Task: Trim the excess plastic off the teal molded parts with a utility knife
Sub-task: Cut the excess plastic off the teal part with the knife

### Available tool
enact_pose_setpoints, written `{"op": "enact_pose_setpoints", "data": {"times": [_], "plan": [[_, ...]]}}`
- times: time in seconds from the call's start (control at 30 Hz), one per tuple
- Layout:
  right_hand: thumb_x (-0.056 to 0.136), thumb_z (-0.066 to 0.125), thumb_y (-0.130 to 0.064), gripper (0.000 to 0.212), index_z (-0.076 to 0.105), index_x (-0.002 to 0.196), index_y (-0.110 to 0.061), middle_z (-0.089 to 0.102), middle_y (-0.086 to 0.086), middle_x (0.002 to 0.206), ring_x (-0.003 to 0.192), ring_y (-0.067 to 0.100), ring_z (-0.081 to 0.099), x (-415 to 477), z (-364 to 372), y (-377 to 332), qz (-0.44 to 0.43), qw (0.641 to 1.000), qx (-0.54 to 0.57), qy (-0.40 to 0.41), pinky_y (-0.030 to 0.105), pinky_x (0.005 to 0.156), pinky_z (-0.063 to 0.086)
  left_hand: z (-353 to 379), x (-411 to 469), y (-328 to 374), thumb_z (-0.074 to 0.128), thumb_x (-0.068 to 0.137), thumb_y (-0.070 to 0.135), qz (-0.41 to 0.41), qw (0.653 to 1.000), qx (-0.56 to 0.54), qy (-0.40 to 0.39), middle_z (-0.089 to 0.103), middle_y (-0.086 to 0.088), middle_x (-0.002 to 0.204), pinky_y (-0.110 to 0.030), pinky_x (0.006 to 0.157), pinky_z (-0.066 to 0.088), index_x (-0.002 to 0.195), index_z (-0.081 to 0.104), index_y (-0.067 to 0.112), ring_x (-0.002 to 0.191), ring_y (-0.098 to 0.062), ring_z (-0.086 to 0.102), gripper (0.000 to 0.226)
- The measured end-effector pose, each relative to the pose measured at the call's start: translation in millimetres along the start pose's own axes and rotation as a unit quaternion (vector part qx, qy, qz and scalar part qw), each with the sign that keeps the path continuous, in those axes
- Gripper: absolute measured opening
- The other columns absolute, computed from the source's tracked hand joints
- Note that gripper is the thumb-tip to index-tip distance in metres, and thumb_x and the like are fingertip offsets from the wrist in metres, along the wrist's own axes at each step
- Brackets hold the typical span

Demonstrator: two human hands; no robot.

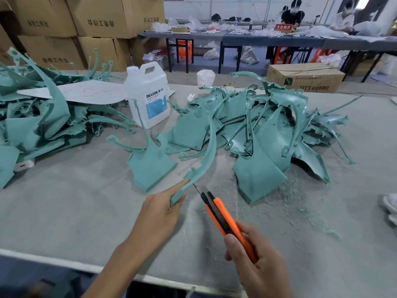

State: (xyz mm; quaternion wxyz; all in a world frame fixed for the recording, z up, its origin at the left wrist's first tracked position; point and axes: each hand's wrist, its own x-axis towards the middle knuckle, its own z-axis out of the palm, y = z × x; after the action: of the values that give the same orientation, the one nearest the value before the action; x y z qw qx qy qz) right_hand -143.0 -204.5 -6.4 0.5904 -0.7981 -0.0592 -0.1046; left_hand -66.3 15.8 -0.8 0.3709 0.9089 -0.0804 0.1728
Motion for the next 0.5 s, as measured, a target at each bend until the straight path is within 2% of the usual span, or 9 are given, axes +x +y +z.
{"op": "enact_pose_setpoints", "data": {"times": [0.07, 0.13, 0.2, 0.27, 0.33, 0.37, 0.43, 0.5], "plan": [[0.077, 0.057, -0.066, 0.038, 0.063, 0.112, -0.053, 0.072, -0.009, 0.07, 0.059, 0.006, 0.068, 1, 2, -3, -0.012, 1.0, 0.002, 0.005, 0.015, 0.057, 0.05, -1, 1, 2, 0.056, 0.1, 0.033, -0.005, 1.0, 0.014, 0.001, 0.039, 0.007, 0.051, -0.016, 0.051, 0.035, 0.107, 0.025, 0.042, 0.051, -0.01, 0.037, 0.034], [0.078, 0.057, -0.068, 0.038, 0.063, 0.112, -0.055, 0.072, -0.009, 0.069, 0.061, 0.008, 0.069, 1, 1, -6, -0.026, 1.0, -0.002, 0.012, 0.021, 0.06, 0.055, -4, 1, 4, 0.057, 0.101, 0.03, -0.014, 1.0, 0.024, -0.006, 0.03, 0.008, 0.051, -0.016, 0.05, 0.034, 0.106, 0.022, 0.044, 0.05, -0.011, 0.036, 0.038], [0.079, 0.056, -0.076, 0.043, 0.064, 0.115, -0.053, 0.071, -0.009, 0.07, 0.061, 0.01, 0.069, 2, 0, -9, -0.034, 0.999, -0.006, 0.007, 0.029, 0.061, 0.057, -6, -1, 7, 0.056, 0.101, 0.027, -0.011, 1.0, 0.019, -0.005, 0.032, 0.009, 0.05, -0.013, 0.051, 0.034, 0.107, 0.023, 0.042, 0.049, -0.008, 0.038, 0.037], [0.08, 0.052, -0.081, 0.05, 0.063, 0.119, -0.051, 0.07, -0.009, 0.071, 0.06, 0.013, 0.068, 3, 0, -15, -0.042, 0.999, -0.016, -0.008, 0.034, 0.06, 0.058, -9, -4, 14, 0.054, 0.101, 0.023, 0.009, 1.0, 0.002, 0.001, 0.044, 0.017, 0.052, -0.008, 0.051, 0.034, 0.104, 0.032, 0.041, 0.051, 0.001, 0.043, 0.028], [0.082, 0.051, -0.079, 0.048, 0.062, 0.12, -0.053, 0.068, -0.01, 0.068, 0.057, 0.011, 0.066, 3, 0, -19, -0.052, 0.998, -0.027, -0.022, 0.031, 0.057, 0.057, -13, -5, 20, 0.052, 0.098, 0.025, 0.013, 1.0, -0.008, 0.001, 0.05, 0.025, 0.058, -0.008, 0.051, 0.034, 0.094, 0.05, 0.046, 0.053, 0.001, 0.045, 0.022], [0.083, 0.052, -0.077, 0.045, 0.062, 0.12, -0.054, 0.066, -0.01, 0.066, 0.055, 0.01, 0.064, 4, 0, -22, -0.056, 0.998, -0.032, -0.024, 0.028, 0.055, 0.055, -14, -5, 22, 0.053, 0.098, 0.026, 0.003, 1.0, -0.013, -0.004, 0.05, 0.023, 0.058, -0.01, 0.051, 0.034, 0.082, 0.054, 0.051, 0.054, -0.002, 0.044, 0.03], [0.085, 0.055, -0.069, 0.039, 0.063, 0.12, -0.053, 0.064, -0.012, 0.064, 0.05, 0.004, 0.059, 7, -1, -25, -0.063, 0.997, -0.045, -0.026, 0.019, 0.052, 0.049, -17, -7, 24, 0.055, 0.101, 0.026, -0.019, 0.999, -0.022, -0.02, 0.046, 0.018, 0.055, -0.014, 0.051, 0.034, 0.066, 0.049, 0.051, 0.053, -0.006, 0.042, 0.043], [0.087, 0.058, -0.06, 0.035, 0.065, 0.12, -0.051, 0.061, -0.014, 0.061, 0.047, -0.001, 0.052, 13, -3, -27, -0.081, 0.995, -0.062, -0.02, 0.012, 0.05, 0.041, -22, -11, 29, 0.055, 0.1, 0.034, -0.043, 0.997, -0.053, -0.038, 0.039, 0.015, 0.051, -0.017, 0.049, 0.031, 0.061, 0.045, 0.044, 0.049, -0.006, 0.037, 0.041]]}}
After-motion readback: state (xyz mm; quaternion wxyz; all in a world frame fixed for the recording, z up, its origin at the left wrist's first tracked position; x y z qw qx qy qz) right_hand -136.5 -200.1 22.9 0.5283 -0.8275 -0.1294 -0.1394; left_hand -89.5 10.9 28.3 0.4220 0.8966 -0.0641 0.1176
